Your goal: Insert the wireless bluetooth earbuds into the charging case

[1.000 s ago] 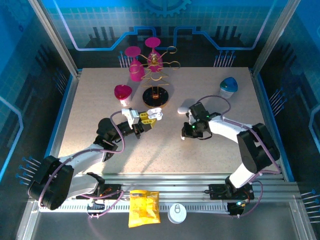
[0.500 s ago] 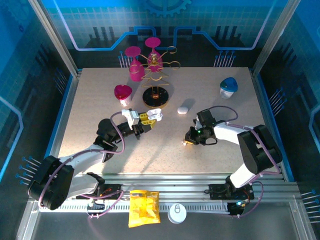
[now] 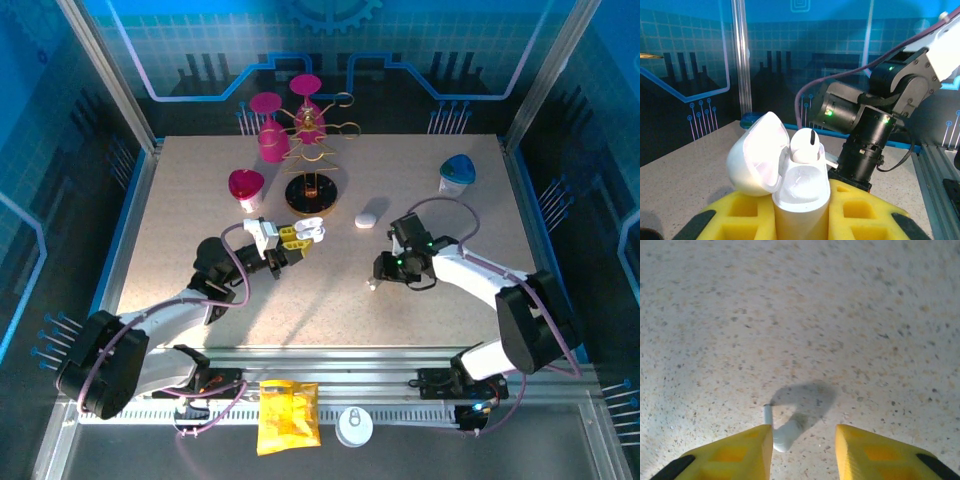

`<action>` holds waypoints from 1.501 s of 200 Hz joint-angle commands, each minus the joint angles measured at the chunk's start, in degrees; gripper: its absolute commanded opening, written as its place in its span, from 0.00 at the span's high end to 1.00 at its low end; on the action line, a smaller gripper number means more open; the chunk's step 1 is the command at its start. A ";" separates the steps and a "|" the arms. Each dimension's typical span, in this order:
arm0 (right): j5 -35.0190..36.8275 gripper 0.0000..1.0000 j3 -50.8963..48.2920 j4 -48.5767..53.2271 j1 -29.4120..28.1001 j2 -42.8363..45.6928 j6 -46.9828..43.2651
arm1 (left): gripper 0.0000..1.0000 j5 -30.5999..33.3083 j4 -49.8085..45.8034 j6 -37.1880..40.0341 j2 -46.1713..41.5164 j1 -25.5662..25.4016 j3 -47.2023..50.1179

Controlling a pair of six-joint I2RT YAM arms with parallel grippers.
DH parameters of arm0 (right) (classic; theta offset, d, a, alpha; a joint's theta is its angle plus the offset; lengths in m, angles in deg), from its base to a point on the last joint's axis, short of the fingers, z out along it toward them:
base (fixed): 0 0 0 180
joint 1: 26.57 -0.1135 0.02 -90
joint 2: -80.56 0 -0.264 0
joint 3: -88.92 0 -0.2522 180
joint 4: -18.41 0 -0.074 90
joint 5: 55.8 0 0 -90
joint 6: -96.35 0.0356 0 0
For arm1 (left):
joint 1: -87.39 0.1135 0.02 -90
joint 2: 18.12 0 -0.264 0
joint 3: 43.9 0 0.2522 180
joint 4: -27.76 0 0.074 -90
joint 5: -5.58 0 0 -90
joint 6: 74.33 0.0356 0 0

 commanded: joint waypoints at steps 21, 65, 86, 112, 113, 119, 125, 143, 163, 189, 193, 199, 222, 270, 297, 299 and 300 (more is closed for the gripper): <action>11.52 0.62 7.07 8.02 -8.49 -4.02 -9.38 | 0.81 -1.15 3.13 -0.66 0.36 0.61 0.05; 14.20 0.70 12.01 11.54 -11.76 -11.91 -10.91 | 0.81 -0.90 2.75 -0.44 -0.51 0.61 0.59; 13.84 0.72 13.60 12.74 -12.27 -15.13 -11.68 | 0.80 -0.54 1.54 0.29 -1.39 0.67 0.85; 13.99 0.76 14.24 13.43 -12.55 -17.48 -11.96 | 0.80 -0.20 1.03 0.57 -1.91 0.61 1.13; 14.04 0.76 14.28 13.45 -12.51 -17.49 -11.97 | 0.80 -0.19 1.03 0.57 -1.90 0.65 1.17; 14.16 0.78 14.37 13.52 -12.54 -17.75 -11.95 | 0.81 -0.19 0.94 0.60 -2.01 0.65 1.21; 14.25 0.80 14.44 13.65 -12.56 -17.78 -11.96 | 0.80 -0.18 0.94 0.57 -2.02 0.63 1.21; 14.13 0.86 14.65 14.00 -12.53 -17.61 -12.06 | 0.80 -0.09 0.94 0.66 -1.97 0.63 1.21; 11.53 0.91 14.77 13.81 -12.28 -16.68 -12.65 | 0.81 -0.16 0.97 0.60 -1.73 0.61 1.11; -0.50 0.94 13.08 9.34 -10.11 -14.45 -13.30 | 0.80 -0.09 1.07 0.47 -1.78 0.62 1.08; -3.76 0.94 12.57 8.04 -9.60 -14.10 -13.30 | 0.80 -0.09 1.19 0.32 -1.86 0.62 1.05; -7.78 0.94 11.95 6.44 -8.92 -13.61 -13.02 | 0.81 -0.09 1.15 0.23 -1.92 0.63 1.12; -20.42 0.94 10.87 2.27 -7.47 -13.74 -11.95 | 0.80 0.08 1.07 0.15 -2.23 0.62 1.28; -31.13 0.93 8.66 -3.72 -5.31 -19.60 -8.71 | 0.80 0.09 1.05 0.16 -2.46 0.63 1.43; -30.47 0.92 6.66 -5.17 -2.87 -20.83 -7.31 | 0.80 0.16 0.17 0.44 -2.98 0.67 1.39; -30.37 0.92 6.60 -5.16 -2.69 -20.82 -7.31 | 0.80 0.15 0.08 0.48 -3.02 0.63 1.39; -30.34 0.91 6.59 -5.16 -2.66 -20.78 -7.36 | 0.80 0.16 0.03 0.48 -3.02 0.62 1.35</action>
